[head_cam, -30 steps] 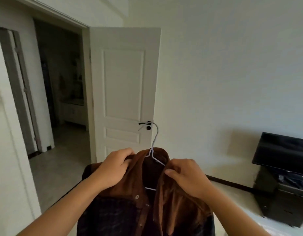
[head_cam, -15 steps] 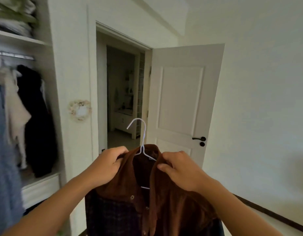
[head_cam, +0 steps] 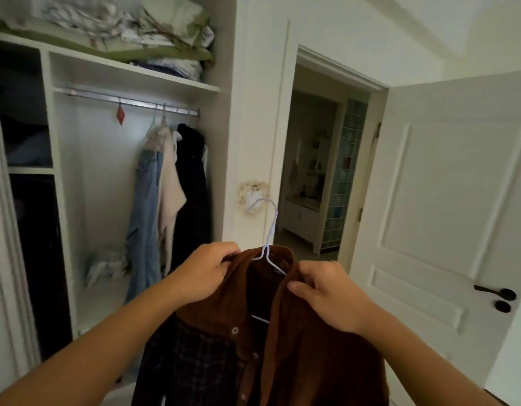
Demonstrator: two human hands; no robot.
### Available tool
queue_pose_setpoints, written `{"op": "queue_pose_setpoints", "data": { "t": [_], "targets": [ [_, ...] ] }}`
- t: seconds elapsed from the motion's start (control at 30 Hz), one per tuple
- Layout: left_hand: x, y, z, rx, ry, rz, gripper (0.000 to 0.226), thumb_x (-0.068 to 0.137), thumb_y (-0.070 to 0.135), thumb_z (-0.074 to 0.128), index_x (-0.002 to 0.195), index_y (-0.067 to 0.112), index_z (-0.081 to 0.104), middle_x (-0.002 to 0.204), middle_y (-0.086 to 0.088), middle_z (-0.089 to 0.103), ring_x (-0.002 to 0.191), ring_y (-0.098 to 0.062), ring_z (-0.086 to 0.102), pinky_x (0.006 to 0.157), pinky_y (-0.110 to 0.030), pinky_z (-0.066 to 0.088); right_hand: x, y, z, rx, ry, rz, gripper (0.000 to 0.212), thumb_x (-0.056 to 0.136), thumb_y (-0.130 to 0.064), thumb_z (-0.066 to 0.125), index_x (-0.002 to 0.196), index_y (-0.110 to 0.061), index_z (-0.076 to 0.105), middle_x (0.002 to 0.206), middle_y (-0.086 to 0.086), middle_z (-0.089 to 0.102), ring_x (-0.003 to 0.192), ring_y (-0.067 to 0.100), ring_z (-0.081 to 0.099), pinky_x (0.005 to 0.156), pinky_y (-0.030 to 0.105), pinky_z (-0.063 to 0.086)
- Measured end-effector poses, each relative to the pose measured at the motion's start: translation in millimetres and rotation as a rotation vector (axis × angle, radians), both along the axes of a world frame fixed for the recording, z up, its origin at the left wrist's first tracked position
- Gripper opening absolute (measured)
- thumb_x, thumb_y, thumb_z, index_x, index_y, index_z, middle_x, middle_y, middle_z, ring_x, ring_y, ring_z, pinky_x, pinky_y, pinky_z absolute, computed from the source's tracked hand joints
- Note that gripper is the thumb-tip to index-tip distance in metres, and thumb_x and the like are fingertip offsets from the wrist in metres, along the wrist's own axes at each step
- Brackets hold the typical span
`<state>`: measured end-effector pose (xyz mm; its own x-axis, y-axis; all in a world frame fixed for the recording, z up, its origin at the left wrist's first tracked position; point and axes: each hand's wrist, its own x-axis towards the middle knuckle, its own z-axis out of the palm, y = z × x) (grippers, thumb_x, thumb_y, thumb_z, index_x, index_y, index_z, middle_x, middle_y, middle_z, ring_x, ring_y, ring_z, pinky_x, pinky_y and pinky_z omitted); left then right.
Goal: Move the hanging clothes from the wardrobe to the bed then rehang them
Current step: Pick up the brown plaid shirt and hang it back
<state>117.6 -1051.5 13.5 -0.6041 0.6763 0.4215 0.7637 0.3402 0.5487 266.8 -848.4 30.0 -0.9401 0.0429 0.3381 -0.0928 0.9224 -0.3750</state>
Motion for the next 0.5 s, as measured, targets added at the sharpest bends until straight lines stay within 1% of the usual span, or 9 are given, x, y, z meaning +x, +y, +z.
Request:
{"op": "queue_pose_setpoints", "data": {
  "t": [0.03, 0.07, 0.1, 0.13, 0.27, 0.3, 0.37, 0.4, 0.5],
  "targets": [
    [-13.7, -4.6, -0.2, -0.001, 0.009, 0.014, 0.032, 0.093, 0.003, 0.05, 0.081, 0.029, 0.062, 0.079, 0.011, 0.065, 0.08, -0.006, 0.063, 0.075, -0.035, 0.051, -17.2, -1.1, -0.7, -0.011, 0.007, 0.029, 0.02, 0.095, -0.03, 0.06, 0.076, -0.024, 0.058, 0.069, -0.007, 0.059, 0.067, 0.007, 0.057, 0.059, 0.022, 0.043],
    [-27.3, -9.5, -0.1, 0.004, 0.018, 0.027, 0.033, 0.093, 0.002, 0.05, 0.08, 0.03, 0.061, 0.079, 0.011, 0.065, 0.08, -0.007, 0.063, 0.075, -0.035, 0.051, -35.0, -2.3, -1.3, -0.022, 0.008, 0.06, 0.019, 0.095, -0.03, 0.06, 0.078, -0.021, 0.06, 0.07, -0.004, 0.06, 0.067, 0.009, 0.058, 0.062, 0.028, 0.047],
    [-40.9, -14.6, 0.2, 0.012, 0.023, 0.041, 0.034, 0.093, 0.001, 0.05, 0.08, 0.03, 0.061, 0.08, 0.011, 0.065, 0.082, -0.007, 0.063, 0.076, -0.035, 0.051, -53.2, -3.8, -1.2, -0.033, 0.004, 0.097, 0.019, 0.094, -0.031, 0.06, 0.08, -0.018, 0.062, 0.072, -0.002, 0.062, 0.067, 0.011, 0.059, 0.066, 0.033, 0.049],
    [-54.4, -19.5, 1.8, 0.02, 0.032, 0.055, 0.034, 0.094, 0.0, 0.05, 0.081, 0.029, 0.062, 0.081, 0.012, 0.066, 0.083, -0.007, 0.064, 0.076, -0.035, 0.051, -71.4, -6.0, 0.4, -0.042, 0.002, 0.136, 0.02, 0.094, -0.031, 0.06, 0.081, -0.017, 0.063, 0.072, -0.001, 0.062, 0.067, 0.012, 0.059, 0.067, 0.035, 0.05],
    [-105.6, -41.0, 13.4, 0.006, 0.068, 0.123, 0.029, 0.092, -0.005, 0.048, 0.09, 0.018, 0.066, 0.086, 0.007, 0.067, 0.086, -0.005, 0.064, 0.08, -0.035, 0.052, -138.9, -22.1, 12.4, -0.034, 0.017, 0.279, 0.02, 0.093, -0.029, 0.062, 0.083, -0.012, 0.066, 0.073, 0.003, 0.065, 0.066, 0.012, 0.06, 0.066, 0.03, 0.047],
    [-117.8, -47.1, 17.8, 0.014, 0.075, 0.143, 0.03, 0.092, -0.006, 0.049, 0.091, 0.018, 0.066, 0.087, 0.008, 0.068, 0.086, -0.004, 0.064, 0.079, -0.032, 0.052, -155.0, -27.6, 17.1, -0.039, 0.034, 0.309, 0.02, 0.093, -0.029, 0.063, 0.082, -0.012, 0.066, 0.071, 0.003, 0.065, 0.065, 0.012, 0.059, 0.065, 0.03, 0.046],
    [-140.4, -59.6, 28.1, 0.062, 0.097, 0.201, 0.036, 0.092, -0.006, 0.051, 0.089, 0.026, 0.067, 0.086, 0.015, 0.067, 0.087, -0.001, 0.063, 0.076, -0.023, 0.05, -188.1, -39.9, 27.1, -0.058, 0.079, 0.349, 0.022, 0.092, -0.028, 0.063, 0.079, -0.011, 0.066, 0.066, 0.002, 0.063, 0.062, 0.011, 0.059, 0.063, 0.03, 0.046],
    [-151.7, -65.8, 33.1, 0.086, 0.103, 0.235, 0.036, 0.092, -0.004, 0.052, 0.088, 0.029, 0.067, 0.085, 0.016, 0.067, 0.087, -0.002, 0.063, 0.076, -0.022, 0.049, -203.8, -46.6, 32.6, -0.063, 0.103, 0.36, 0.024, 0.092, -0.027, 0.063, 0.077, -0.009, 0.065, 0.063, 0.002, 0.061, 0.06, 0.01, 0.057, 0.062, 0.03, 0.044],
    [-189.1, -84.1, 44.1, 0.141, 0.129, 0.332, 0.026, 0.093, 0.001, 0.056, 0.088, 0.023, 0.069, 0.084, 0.01, 0.069, 0.085, -0.008, 0.065, 0.073, -0.029, 0.048, -252.0, -68.6, 49.2, -0.074, 0.176, 0.377, 0.033, 0.091, -0.024, 0.064, 0.063, -0.008, 0.055, 0.053, -0.003, 0.05, 0.052, 0.006, 0.05, 0.051, 0.02, 0.034]
  ]
}}
